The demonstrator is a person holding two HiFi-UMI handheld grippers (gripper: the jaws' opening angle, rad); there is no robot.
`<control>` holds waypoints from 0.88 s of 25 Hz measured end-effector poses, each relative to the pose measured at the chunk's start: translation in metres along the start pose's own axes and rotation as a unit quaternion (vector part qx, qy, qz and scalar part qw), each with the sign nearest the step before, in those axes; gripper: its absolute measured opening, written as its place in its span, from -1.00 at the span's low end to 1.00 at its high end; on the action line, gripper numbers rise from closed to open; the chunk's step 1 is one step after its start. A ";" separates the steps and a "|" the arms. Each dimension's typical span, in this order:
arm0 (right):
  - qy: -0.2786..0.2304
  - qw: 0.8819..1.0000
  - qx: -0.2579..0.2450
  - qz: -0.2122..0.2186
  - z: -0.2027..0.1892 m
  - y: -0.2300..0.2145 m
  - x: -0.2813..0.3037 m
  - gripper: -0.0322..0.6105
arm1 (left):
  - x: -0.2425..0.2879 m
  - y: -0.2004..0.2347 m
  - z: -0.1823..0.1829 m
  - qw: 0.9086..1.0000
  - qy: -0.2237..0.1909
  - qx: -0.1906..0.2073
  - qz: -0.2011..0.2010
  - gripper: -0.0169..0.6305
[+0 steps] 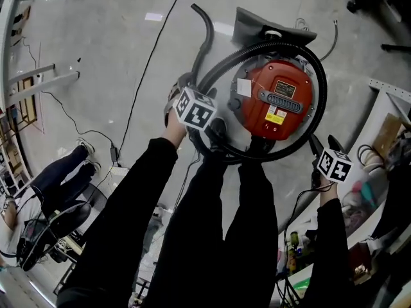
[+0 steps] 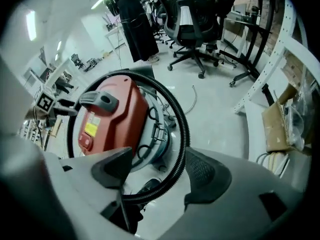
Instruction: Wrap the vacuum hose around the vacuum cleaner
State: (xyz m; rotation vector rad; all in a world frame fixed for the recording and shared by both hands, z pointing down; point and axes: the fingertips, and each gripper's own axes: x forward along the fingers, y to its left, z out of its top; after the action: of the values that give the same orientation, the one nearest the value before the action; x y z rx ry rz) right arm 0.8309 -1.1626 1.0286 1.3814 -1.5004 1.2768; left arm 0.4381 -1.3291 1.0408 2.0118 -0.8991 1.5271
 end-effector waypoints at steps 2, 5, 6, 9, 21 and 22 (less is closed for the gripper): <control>-0.013 1.000 0.005 0.022 0.006 0.022 -0.021 0.11 | -0.027 0.004 -0.013 0.999 -0.026 -0.034 0.004 0.07; -0.027 0.997 -0.016 0.070 0.021 0.070 -0.047 -0.02 | -0.072 0.005 -0.030 0.992 -0.064 -0.112 -0.003 0.07; -0.030 0.995 -0.027 0.087 0.026 0.089 -0.055 -0.08 | -0.089 0.003 -0.035 0.987 -0.079 -0.139 -0.008 0.07; -0.038 0.988 -0.054 0.141 0.037 0.153 -0.084 -0.27 | -0.146 -0.014 -0.053 0.974 -0.112 -0.196 -0.023 0.07; -0.067 0.903 -0.257 0.339 0.077 0.415 -0.270 -0.68 | -0.407 -0.042 -0.081 0.941 -0.217 -0.258 -0.001 0.00; -0.075 0.897 -0.272 0.339 0.078 0.423 -0.290 -0.68 | -0.427 -0.046 -0.081 0.939 -0.225 -0.261 0.002 -0.01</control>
State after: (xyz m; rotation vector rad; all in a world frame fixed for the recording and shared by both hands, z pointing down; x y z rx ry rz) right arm 0.4738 -1.1879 0.6532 0.6045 -2.3480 0.9987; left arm 0.3446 -1.1452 0.6552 1.9622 -1.3179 0.7101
